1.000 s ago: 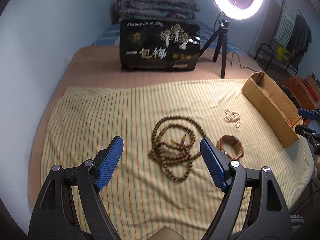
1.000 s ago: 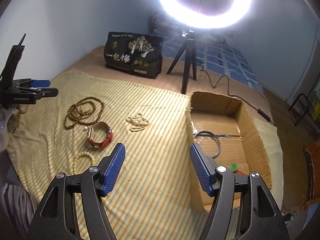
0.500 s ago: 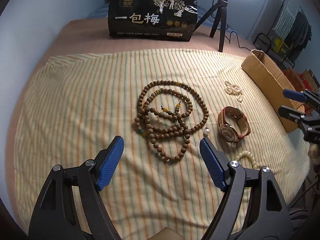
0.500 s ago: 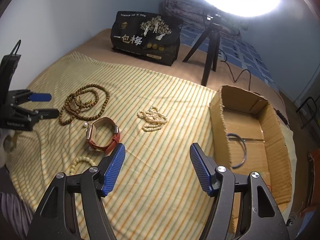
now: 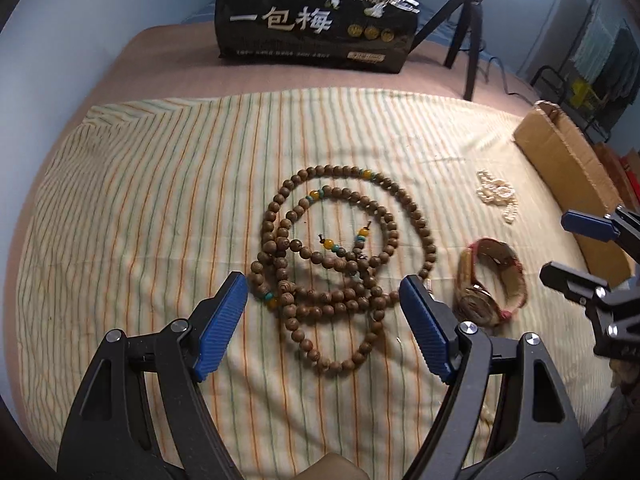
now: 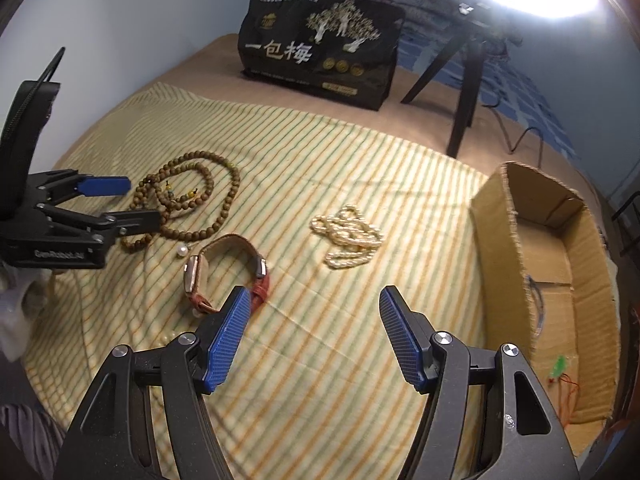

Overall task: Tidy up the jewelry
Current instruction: 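Move the left tool to the wooden bead necklace while the right tool approaches the brown watch, then close the left tool on the bead necklace while the right tool grips the watch strap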

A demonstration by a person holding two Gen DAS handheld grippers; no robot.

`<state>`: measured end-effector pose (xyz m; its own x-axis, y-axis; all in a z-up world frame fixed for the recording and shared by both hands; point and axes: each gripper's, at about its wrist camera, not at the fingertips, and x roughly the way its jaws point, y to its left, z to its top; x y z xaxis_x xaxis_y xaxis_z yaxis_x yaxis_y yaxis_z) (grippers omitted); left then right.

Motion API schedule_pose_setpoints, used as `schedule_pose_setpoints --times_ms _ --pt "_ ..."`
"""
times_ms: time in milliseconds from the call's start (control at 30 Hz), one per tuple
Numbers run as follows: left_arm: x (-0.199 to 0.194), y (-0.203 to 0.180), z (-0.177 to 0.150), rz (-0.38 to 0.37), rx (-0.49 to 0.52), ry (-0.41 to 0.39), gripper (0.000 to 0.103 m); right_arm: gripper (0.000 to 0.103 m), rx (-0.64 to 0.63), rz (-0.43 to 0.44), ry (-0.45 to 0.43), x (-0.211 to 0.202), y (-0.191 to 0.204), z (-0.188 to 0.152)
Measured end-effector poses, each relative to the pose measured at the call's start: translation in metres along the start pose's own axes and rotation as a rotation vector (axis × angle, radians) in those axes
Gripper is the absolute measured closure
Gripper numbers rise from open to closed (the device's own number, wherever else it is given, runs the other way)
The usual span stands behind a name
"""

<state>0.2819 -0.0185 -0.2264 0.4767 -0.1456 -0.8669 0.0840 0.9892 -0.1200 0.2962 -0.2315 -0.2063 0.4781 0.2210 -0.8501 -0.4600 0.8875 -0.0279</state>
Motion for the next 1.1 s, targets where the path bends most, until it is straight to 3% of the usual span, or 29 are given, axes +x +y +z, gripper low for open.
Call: schedule_pose_setpoints --times_ms 267,333,500,567,667,733,800,1100 --pt "0.013 0.004 0.002 0.035 -0.055 -0.007 0.023 0.037 0.022 0.047 0.05 0.028 0.009 0.007" --pt "0.015 0.003 0.002 0.059 -0.051 -0.019 0.032 0.037 0.029 0.055 0.064 0.036 0.01 0.007" --pt "0.015 0.003 0.001 0.101 -0.036 -0.057 0.069 0.037 0.039 0.058 0.077 0.048 0.015 0.008" --pt "0.015 0.005 0.002 0.106 -0.047 -0.063 0.082 0.044 0.033 0.053 0.074 0.047 0.017 0.006" --pt "0.014 0.007 0.001 0.101 -0.06 -0.074 0.091 0.061 0.031 0.056 0.069 0.045 0.02 0.004" --pt "0.014 0.007 0.0 0.099 -0.061 -0.083 0.091 0.081 0.031 0.064 0.065 0.045 0.02 0.004" --pt "0.011 0.008 -0.001 0.088 -0.068 -0.09 0.091 0.092 0.038 0.077 0.064 0.045 0.019 0.005" --pt "-0.019 0.02 -0.004 0.044 -0.105 -0.152 0.092 0.094 0.067 0.076 0.02 0.029 0.015 0.003"
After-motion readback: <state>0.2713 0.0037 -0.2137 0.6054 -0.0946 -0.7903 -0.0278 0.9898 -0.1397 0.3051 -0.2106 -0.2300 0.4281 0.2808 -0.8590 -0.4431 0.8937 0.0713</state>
